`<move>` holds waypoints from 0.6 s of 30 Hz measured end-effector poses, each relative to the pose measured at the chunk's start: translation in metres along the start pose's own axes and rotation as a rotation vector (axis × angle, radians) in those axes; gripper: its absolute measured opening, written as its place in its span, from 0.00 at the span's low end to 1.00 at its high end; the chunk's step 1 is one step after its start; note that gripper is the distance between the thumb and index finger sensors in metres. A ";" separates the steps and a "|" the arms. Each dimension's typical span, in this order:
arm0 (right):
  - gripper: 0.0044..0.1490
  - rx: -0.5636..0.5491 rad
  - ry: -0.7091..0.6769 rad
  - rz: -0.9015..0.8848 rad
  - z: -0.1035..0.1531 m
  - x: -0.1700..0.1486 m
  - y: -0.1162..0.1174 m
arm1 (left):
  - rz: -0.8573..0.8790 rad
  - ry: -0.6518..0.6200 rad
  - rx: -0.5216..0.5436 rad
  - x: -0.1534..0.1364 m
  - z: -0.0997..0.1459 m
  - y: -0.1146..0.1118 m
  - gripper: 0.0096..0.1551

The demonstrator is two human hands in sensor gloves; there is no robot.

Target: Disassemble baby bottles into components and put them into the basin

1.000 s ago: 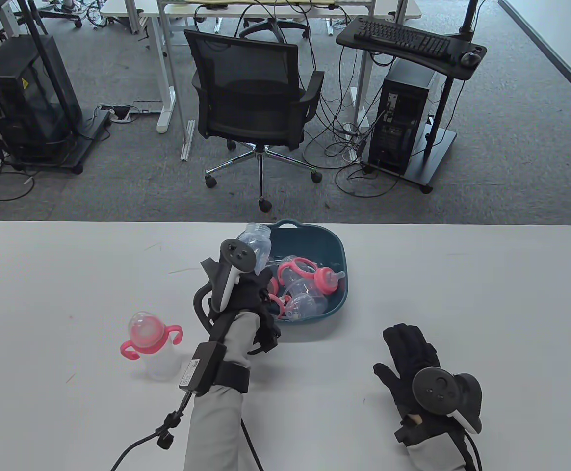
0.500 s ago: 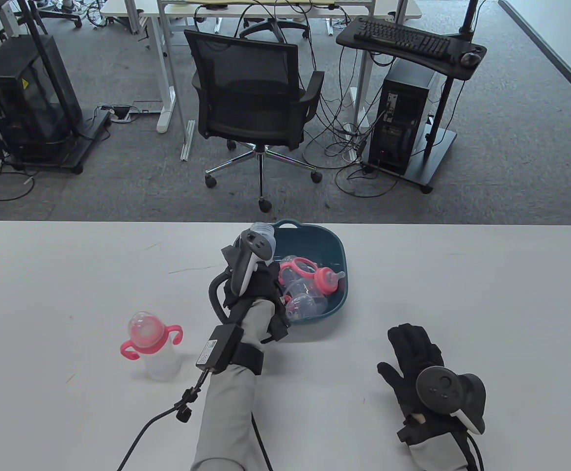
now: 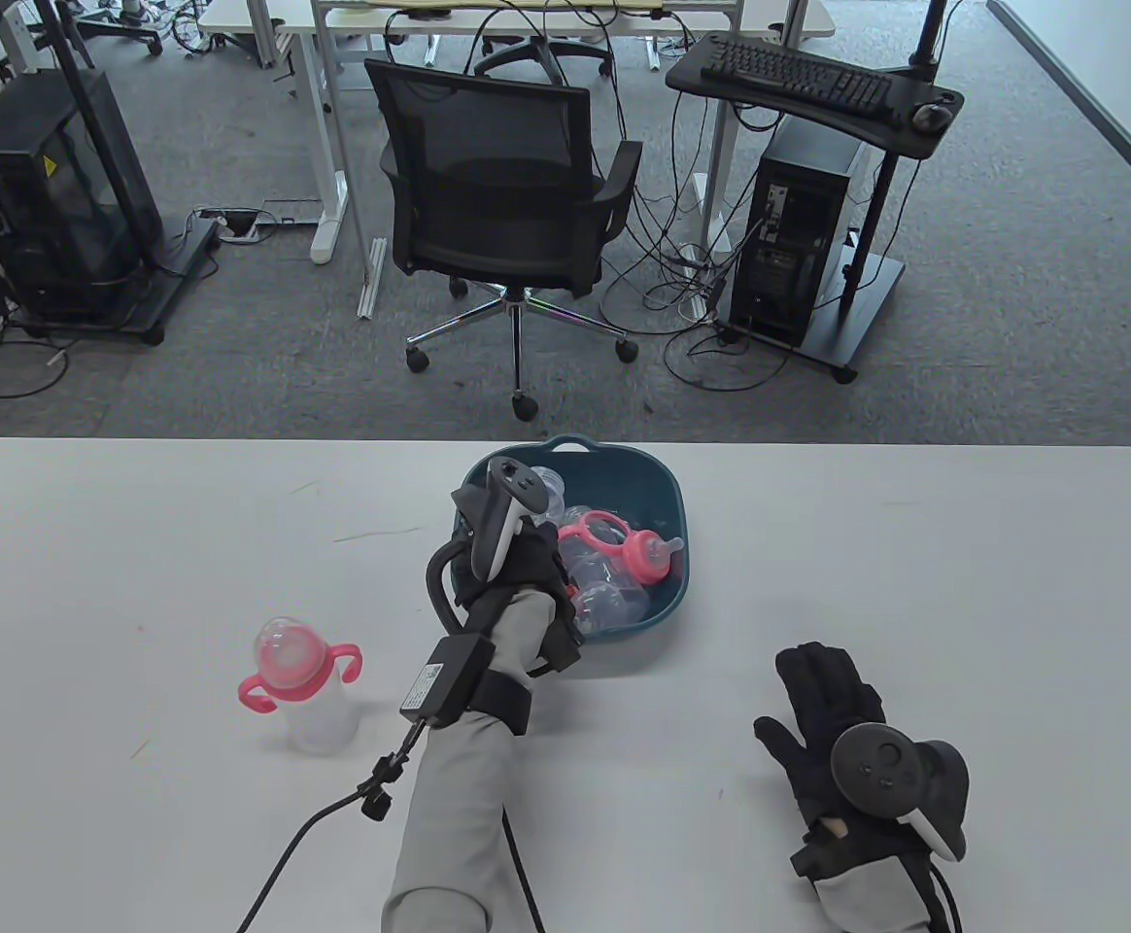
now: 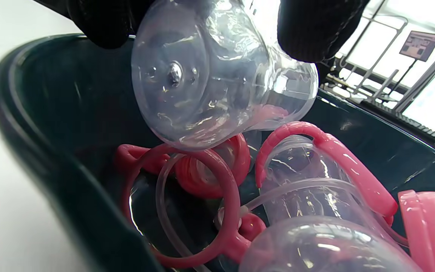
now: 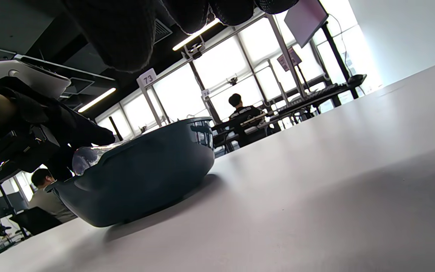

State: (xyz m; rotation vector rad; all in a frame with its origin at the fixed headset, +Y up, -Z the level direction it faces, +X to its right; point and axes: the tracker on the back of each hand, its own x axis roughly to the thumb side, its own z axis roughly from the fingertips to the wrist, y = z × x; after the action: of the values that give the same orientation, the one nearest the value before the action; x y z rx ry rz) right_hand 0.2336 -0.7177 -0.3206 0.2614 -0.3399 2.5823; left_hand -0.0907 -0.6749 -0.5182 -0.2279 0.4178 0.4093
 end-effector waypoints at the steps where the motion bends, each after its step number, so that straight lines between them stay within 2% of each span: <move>1: 0.45 0.002 0.000 -0.001 0.000 0.000 0.000 | 0.002 -0.008 0.007 -0.001 0.002 0.002 0.50; 8: 0.45 0.002 -0.010 -0.002 0.000 0.001 0.001 | 0.018 -0.081 0.030 -0.004 0.021 0.022 0.46; 18: 0.45 0.001 -0.032 -0.015 0.001 0.003 0.003 | 0.044 -0.229 0.141 -0.025 0.074 0.070 0.42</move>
State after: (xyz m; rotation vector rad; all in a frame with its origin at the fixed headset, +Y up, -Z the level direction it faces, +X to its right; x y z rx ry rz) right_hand 0.2291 -0.7189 -0.3196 0.3044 -0.3464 2.5666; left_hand -0.1163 -0.5995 -0.4506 -0.0342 0.2257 0.4424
